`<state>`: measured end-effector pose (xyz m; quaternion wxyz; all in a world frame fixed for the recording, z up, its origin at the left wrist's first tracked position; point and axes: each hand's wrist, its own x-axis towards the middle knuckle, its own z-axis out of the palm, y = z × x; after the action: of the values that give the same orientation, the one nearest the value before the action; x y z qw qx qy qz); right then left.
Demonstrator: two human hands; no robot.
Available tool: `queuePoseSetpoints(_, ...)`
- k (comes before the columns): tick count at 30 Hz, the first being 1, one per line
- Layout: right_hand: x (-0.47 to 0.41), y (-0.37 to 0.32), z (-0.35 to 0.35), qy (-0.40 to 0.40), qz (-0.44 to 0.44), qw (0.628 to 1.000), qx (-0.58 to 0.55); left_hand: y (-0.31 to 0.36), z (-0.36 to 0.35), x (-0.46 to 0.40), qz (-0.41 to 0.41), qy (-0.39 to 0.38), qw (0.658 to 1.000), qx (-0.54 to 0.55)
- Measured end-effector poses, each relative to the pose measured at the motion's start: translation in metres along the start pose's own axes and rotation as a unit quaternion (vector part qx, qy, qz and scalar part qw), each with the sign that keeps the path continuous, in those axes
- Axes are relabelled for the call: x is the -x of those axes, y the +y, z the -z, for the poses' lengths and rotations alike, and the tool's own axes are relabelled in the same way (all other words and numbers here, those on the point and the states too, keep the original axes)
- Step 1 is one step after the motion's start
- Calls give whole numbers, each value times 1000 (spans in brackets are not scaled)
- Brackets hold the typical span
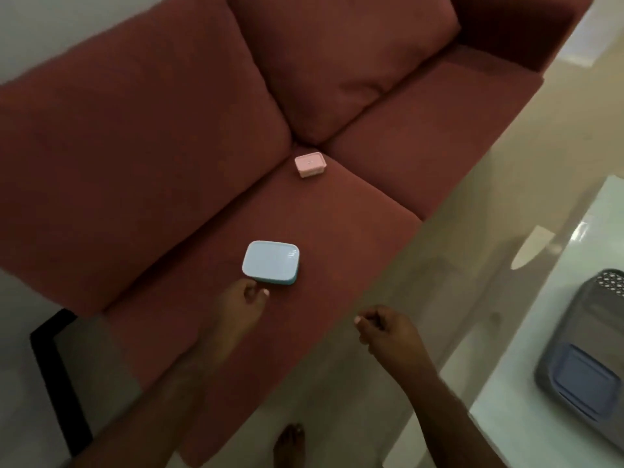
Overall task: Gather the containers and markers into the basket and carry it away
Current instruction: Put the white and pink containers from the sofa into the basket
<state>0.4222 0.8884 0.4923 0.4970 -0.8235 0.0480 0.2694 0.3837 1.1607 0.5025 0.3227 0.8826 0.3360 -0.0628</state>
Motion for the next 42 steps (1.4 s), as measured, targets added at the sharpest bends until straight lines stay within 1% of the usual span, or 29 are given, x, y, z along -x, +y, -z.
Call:
queuePoseSetpoints(5, -63, -34, -67, -11, -27, 999, -28, -40, 13, -68, 44, 12, 999, -13)
queuePoseSetpoints(8, -104, -42, -102, 2, -28, 1000, -13, -53, 5, -99, 71, -13, 997, -13)
queuePoseSetpoints(10, -124, -43, -124, -1, -32, 999, 13, -59, -5, -113, 62, -29, 998, 14)
queuePoseSetpoints(14, -147, -39, -152, 9, -43, 999, 18, -61, -28, -127, 36, -40, 996, 71)
queuePoseSetpoints(16, -153, -37, -160, 3, -41, 999, 22, -61, -37, -130, 43, -30, 995, 89)
queuePoseSetpoints(18, -157, -35, -167, 17, -56, 998, -6, -62, -43, -133, 54, -15, 993, 106)
queuePoseSetpoints(22, -153, -33, -169, 44, -63, 997, -24, -57, -45, -131, 45, 30, 994, 100)
queuePoseSetpoints(24, -142, -32, -158, 63, -57, 996, -40, -49, -46, -125, 30, 52, 992, 114)
queuePoseSetpoints(27, -118, -28, -130, 94, -63, 985, -129, -28, -49, -108, -5, 55, 983, 175)
queuePoseSetpoints(30, -88, -21, -83, 104, -76, 956, -263, 10, -62, -82, -43, 7, 963, 266)
queuePoseSetpoints(32, -66, -13, -44, 82, -80, 924, -364, 40, -74, -64, -68, -36, 948, 310)
queuePoseSetpoints(33, -55, -6, -23, 73, -79, 915, -389, 57, -81, -55, -83, -59, 942, 321)
queuePoseSetpoints(37, -10, 36, 56, 73, -92, 899, -421, 124, -122, -17, -150, -155, 922, 321)
queuePoseSetpoints(42, 54, 103, 131, 87, -113, 898, -416, 201, -199, 55, -205, -255, 900, 288)
